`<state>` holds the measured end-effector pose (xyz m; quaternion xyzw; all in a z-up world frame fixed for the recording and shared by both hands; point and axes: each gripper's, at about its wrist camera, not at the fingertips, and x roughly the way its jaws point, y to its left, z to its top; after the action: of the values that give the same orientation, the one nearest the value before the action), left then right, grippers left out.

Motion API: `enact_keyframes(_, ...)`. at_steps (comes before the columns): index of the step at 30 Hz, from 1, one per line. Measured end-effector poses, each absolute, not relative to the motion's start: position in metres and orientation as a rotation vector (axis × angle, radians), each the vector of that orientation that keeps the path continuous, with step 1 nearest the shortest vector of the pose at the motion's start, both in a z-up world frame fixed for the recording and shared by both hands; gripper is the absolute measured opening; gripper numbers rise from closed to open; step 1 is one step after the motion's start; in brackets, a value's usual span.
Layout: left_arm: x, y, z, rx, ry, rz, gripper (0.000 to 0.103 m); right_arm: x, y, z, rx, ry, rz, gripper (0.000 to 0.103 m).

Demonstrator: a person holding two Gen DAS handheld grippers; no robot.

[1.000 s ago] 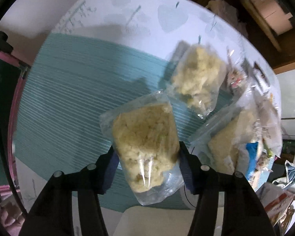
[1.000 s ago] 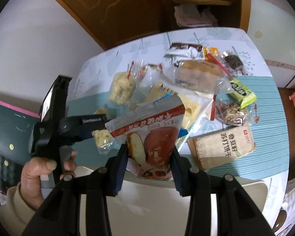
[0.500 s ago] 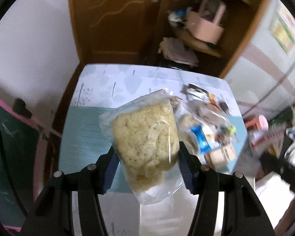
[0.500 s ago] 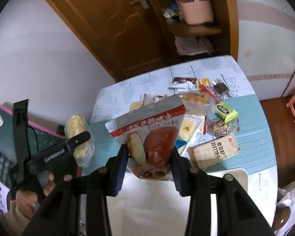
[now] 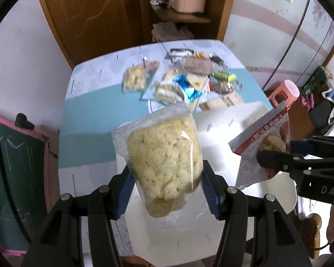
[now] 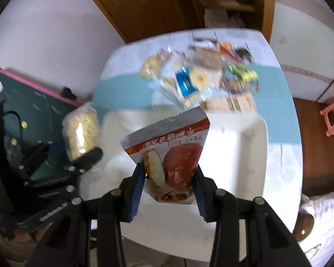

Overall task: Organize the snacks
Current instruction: 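Carry both bags to the white tray and open both grippers to release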

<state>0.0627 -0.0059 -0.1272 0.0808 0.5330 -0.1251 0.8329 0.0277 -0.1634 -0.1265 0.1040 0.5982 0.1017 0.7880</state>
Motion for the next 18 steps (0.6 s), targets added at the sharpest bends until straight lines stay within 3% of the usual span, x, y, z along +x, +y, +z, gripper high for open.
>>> enact_keyframes(3, 0.055, -0.011, -0.135, 0.191, 1.154, -0.255, 0.057, 0.020, -0.171, -0.140, 0.238, 1.335, 0.212, 0.045)
enact_keyframes(4, 0.053, -0.012, -0.138, 0.196, 1.166, -0.255, 0.066, 0.018, -0.172, -0.143, 0.239, 1.348, 0.209, 0.045)
enact_keyframes(5, 0.052, -0.013, -0.141, 0.197, 1.174, -0.257, 0.082, 0.015, -0.175, -0.147, 0.237, 1.369, 0.193, 0.045)
enact_keyframes(6, 0.050, -0.014, -0.142, 0.193, 1.181, -0.263, 0.087, 0.014, -0.178, -0.150, 0.237, 1.384, 0.181, 0.046)
enact_keyframes(8, 0.045, -0.014, -0.141, 0.167, 1.179, -0.269, 0.089, 0.007, -0.182, -0.150, 0.249, 1.383, 0.177, 0.056)
enact_keyframes(10, 0.041, -0.011, -0.139, 0.136, 1.182, -0.268, 0.089, 0.000, -0.184, -0.144, 0.271, 1.352, 0.175, 0.081)
enact_keyframes(12, 0.039, -0.007, -0.137, 0.104, 1.186, -0.264, 0.089, -0.003, -0.187, -0.137, 0.285, 1.314, 0.175, 0.088)
enact_keyframes(18, 0.032, 0.001, -0.119, 0.074, 1.134, -0.238, 0.089, -0.011, -0.189, -0.117, 0.239, 1.224, 0.147, 0.089)
